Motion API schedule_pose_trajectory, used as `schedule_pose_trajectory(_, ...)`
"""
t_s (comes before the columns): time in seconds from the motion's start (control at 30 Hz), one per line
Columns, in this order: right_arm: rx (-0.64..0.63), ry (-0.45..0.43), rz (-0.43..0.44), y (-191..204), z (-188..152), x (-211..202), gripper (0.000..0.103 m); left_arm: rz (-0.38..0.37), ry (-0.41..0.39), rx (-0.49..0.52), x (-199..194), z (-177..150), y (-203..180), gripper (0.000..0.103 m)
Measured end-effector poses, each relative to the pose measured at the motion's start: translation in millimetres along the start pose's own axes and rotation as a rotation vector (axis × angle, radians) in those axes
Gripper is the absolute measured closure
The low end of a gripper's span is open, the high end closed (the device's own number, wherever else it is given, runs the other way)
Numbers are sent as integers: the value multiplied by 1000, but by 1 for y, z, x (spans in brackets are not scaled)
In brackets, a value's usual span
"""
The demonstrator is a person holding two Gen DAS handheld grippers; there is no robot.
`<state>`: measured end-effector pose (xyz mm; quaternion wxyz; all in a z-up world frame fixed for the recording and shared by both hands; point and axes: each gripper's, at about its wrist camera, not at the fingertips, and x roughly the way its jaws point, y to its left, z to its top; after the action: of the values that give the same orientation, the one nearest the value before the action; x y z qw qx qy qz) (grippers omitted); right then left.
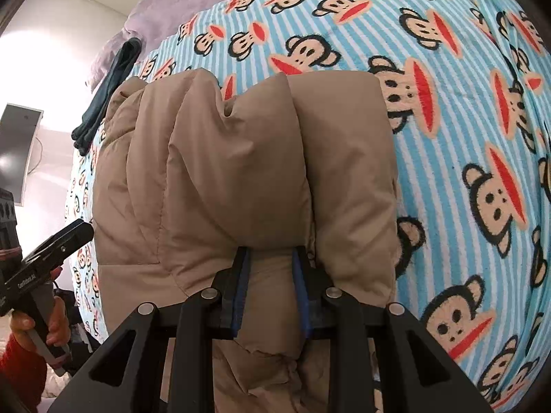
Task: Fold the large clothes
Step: 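Grasp the folded jacket end with both tools and roll it up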
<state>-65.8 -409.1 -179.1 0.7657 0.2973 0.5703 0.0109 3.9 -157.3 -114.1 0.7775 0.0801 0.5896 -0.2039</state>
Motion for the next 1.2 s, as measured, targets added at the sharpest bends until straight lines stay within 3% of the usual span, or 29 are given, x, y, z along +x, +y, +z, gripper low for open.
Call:
schedule_pose_trajectory(0.2,5,-3,0,4,2,-2,72,-47,41,-18,8,-3,8,0)
schedule_pose_trajectory(0.3,2,-10,10,7,3,-9,48,-58,56,-21,12,-5,9,0)
schedule_pose_trajectory(0.33,-2,-12,3,8,4,-11,23,-60,59,-22,13,-5,9,0)
schedule_pose_trajectory(0.37,-7,-18,12,9,4,-14,16,-63,63,-24,14,-5,9,0)
schedule_pose_trajectory(0.5,-7,-38,15,6,2,-30,14,-70,70,-29,17,-5,9,0)
schedule_pose_trajectory(0.57,-4,-55,14,2,1,-37,0,-78,74,-35,17,-5,10,0)
schedule_pose_trajectory(0.67,-17,-102,-24,-8,0,-46,0,-89,82,-43,19,-5,11,0)
schedule_pose_trajectory(0.8,11,-56,-53,-29,3,-40,0,-146,103,-65,23,-6,16,0)
schedule_pose_trajectory(0.9,56,-14,19,-44,2,-33,0,-218,133,-90,29,-6,21,0)
schedule_pose_trajectory(1.2,74,89,194,-55,11,-4,0,-528,202,-230,51,-7,63,0)
